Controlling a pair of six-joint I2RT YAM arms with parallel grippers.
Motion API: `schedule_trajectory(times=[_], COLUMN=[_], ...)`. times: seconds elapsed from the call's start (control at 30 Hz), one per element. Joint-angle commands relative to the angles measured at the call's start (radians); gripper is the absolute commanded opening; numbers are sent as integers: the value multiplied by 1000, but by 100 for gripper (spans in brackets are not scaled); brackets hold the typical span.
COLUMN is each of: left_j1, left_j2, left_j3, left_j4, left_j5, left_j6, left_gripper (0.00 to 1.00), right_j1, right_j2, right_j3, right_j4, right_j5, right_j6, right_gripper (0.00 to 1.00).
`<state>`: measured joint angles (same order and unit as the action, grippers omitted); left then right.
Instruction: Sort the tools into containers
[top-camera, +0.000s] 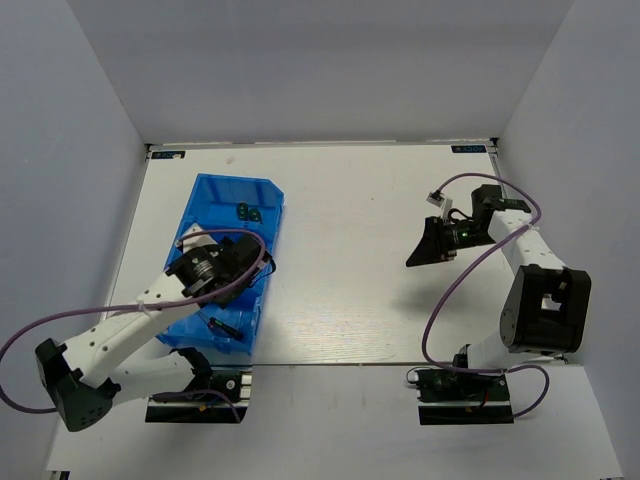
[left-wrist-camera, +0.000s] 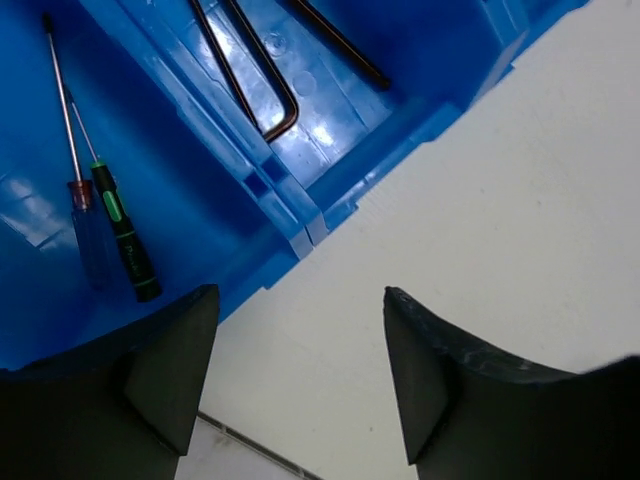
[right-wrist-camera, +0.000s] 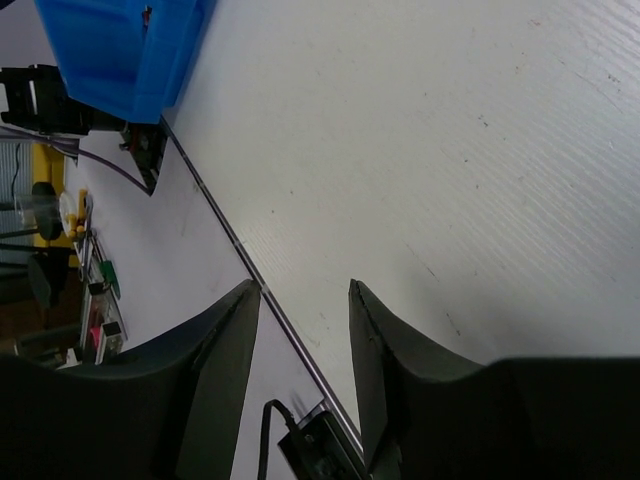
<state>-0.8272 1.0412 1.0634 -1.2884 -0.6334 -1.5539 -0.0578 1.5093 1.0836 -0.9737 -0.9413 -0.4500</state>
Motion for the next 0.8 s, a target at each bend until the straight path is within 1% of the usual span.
schedule_trajectory(times=[0.0,0.03,0.13,0.17,0.2,0.23,0.27,0.3,0.33,0.37,0.4,0.43,0.47,0.5,0.53,0.57,0.63,0.67,0.77], left_j1=[22,31,40,40,40,40,40,40,22,22,22,22,11,11,11,2,2,2,2], left_j2=[48,66,135,146,146,146,137,137,137,137,202,245,291,368,390,399,378,363,297], left_j3=[-22,-22,19,64,88,124,133,133,133,156,185,273,326,405,427,440,425,408,333], left_j4=[64,80,80,80,122,309,436,578,736,750,729,689,567,517,476,475,526,585,690], left_j5=[-38,-48,-71,-81,-91,-62,-7,71,248,318,380,427,414,414,423,423,440,440,457], left_j6=[-218,-218,-209,-151,-47,113,519,733,885,981,1096,1142,1170,1193,1219,1220,1243,1252,1261], left_gripper=[75,72,72,72,69,58,43,20,24,35,68,80,88,97,99,99,100,100,100], right_j1=[4,3,1,3,1,6,7,15,33,42,55,84,91,93,99,99,98,98,99], right_j2=[-14,-20,-38,-47,-55,-58,-75,-77,-84,-102,-125,-139,-170,-201,-240,-241,-274,-285,-346], right_j3=[22,13,-17,-37,-42,-47,-57,-60,-59,-70,-71,-79,-86,-90,-97,-97,-79,-79,-94], right_j4=[13,13,13,10,9,10,15,53,81,116,203,239,297,341,363,397,408,402,417], right_j5=[-7,-7,-5,-2,-1,6,25,73,176,238,344,427,459,529,561,591,630,631,650], right_j6=[13,10,-15,-18,-24,-44,-46,-42,-3,17,36,62,85,100,164,234,293,295,307], right_gripper=[47,47,47,47,47,47,47,39,38,43,53,59,84,90,90,90,90,90,90])
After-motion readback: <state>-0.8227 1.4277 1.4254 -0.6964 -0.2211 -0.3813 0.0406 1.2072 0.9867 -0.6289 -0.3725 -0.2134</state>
